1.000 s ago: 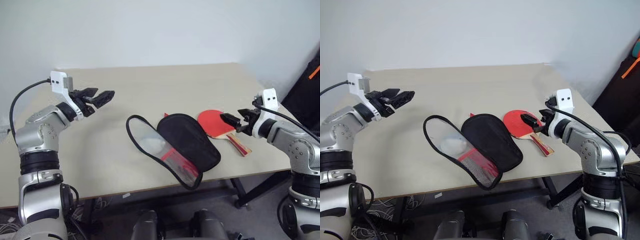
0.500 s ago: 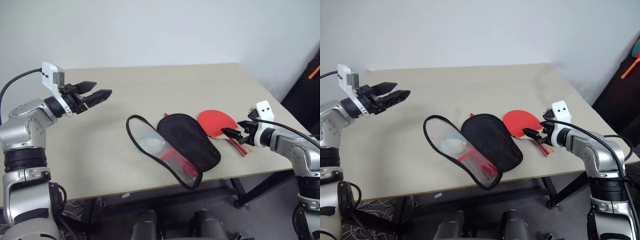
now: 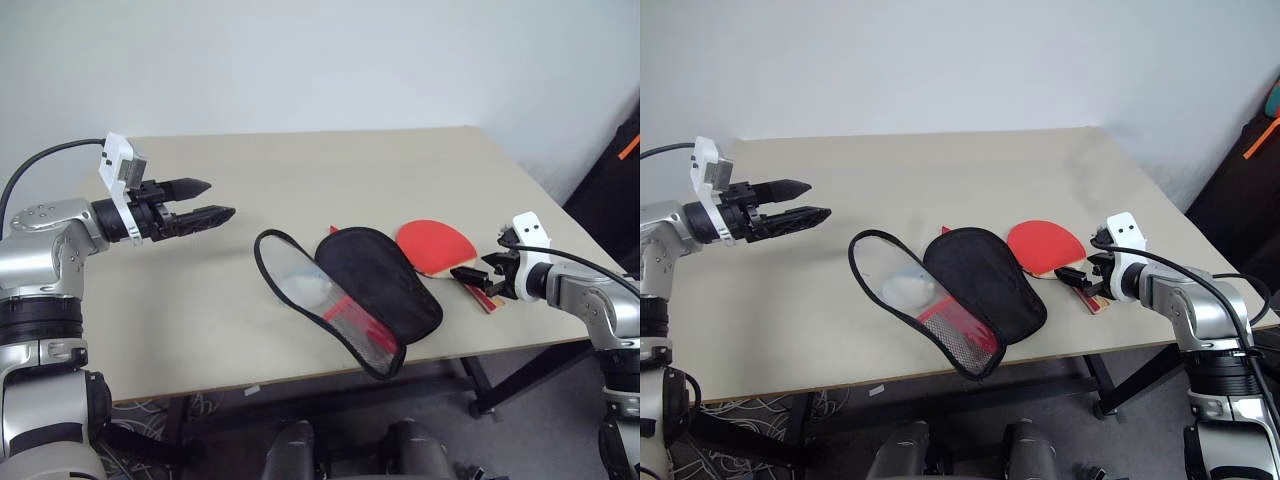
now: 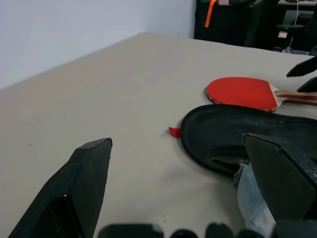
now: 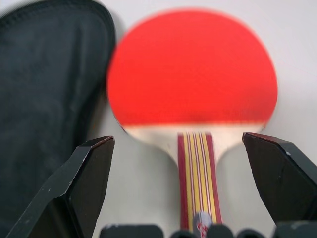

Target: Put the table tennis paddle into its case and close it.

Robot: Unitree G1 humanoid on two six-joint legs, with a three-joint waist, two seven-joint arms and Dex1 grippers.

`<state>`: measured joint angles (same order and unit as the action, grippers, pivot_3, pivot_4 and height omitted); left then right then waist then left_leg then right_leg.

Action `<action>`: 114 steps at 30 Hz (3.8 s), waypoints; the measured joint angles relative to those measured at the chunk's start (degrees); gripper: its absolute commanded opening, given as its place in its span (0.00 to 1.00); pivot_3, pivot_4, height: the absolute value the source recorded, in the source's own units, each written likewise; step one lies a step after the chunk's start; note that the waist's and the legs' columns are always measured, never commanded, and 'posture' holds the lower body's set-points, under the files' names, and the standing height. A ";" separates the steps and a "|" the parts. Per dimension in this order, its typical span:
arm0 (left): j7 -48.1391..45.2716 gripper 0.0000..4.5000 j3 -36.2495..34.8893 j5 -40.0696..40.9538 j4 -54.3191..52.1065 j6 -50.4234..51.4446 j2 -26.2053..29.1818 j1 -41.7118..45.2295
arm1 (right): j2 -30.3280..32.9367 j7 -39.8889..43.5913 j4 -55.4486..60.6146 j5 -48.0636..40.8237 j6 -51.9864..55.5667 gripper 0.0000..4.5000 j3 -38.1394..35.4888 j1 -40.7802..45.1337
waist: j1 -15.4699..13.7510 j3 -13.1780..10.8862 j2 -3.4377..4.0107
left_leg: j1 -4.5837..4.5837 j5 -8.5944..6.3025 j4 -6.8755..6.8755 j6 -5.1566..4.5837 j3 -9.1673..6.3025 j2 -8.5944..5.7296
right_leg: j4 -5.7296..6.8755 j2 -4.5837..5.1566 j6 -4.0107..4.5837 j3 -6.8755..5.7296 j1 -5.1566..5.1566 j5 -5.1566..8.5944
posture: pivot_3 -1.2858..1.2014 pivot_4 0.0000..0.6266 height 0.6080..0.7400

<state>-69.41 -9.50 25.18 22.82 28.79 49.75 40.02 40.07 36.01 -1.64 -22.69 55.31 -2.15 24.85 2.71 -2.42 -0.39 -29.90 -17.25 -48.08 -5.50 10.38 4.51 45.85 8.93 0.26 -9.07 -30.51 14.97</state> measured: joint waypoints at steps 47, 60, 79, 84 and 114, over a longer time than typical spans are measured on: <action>2.82 1.00 -0.83 0.59 -3.75 1.60 -2.22 -1.78 | -24.15 -15.93 15.95 0.06 10.05 0.25 2.79 3.31 | 0.17 -0.01 0.02 | 0.00 0.00 0.17 0.05 0.17 0.00 | 0.03 -0.08 0.01 0.04 -0.01 -0.02 | 0.52 0.00 0.35; 2.99 1.00 -0.83 0.58 -3.76 1.66 -2.21 -1.78 | -25.52 -17.60 18.91 0.27 13.52 0.25 7.14 -2.41 | 0.36 0.00 0.01 | 0.01 0.12 0.48 0.26 0.36 -0.04 | 0.04 -0.10 0.03 0.16 -0.18 -0.05 | 0.52 0.00 0.35; 3.39 1.00 -0.85 0.62 -4.22 2.19 -2.21 -1.91 | -22.33 -17.35 21.42 0.32 14.54 0.25 8.28 -5.30 | 0.34 0.01 -0.01 | 0.01 0.13 0.49 0.27 0.34 -0.05 | 0.01 -0.10 0.03 0.16 -0.16 -0.05 | 0.52 0.00 0.35; 3.43 1.00 -0.86 0.67 -4.44 2.25 -2.21 -2.07 | -22.32 -17.35 21.56 0.38 14.33 0.48 8.83 -5.33 | 0.35 0.01 -0.02 | 0.06 0.13 0.49 0.27 0.33 -0.04 | 0.00 -0.10 0.03 0.16 -0.12 -0.05 | 0.52 0.00 0.35; 3.63 0.06 -3.53 6.34 -17.31 10.19 -2.19 -19.74 | -8.17 -4.97 24.85 -15.80 16.94 1.00 -9.80 8.54 | -0.01 -0.01 -0.02 | 0.19 0.11 0.47 0.25 0.15 -0.04 | -0.13 -0.02 0.06 0.12 -0.03 -0.03 | 0.52 0.00 0.35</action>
<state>-65.78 -13.02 31.52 5.51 38.98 47.55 20.28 31.90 31.04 23.21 -38.49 72.26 -11.96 33.39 2.69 -2.43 -0.41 -29.71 -17.14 -47.61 -5.26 10.53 4.47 45.72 8.90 0.31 -8.96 -30.54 14.93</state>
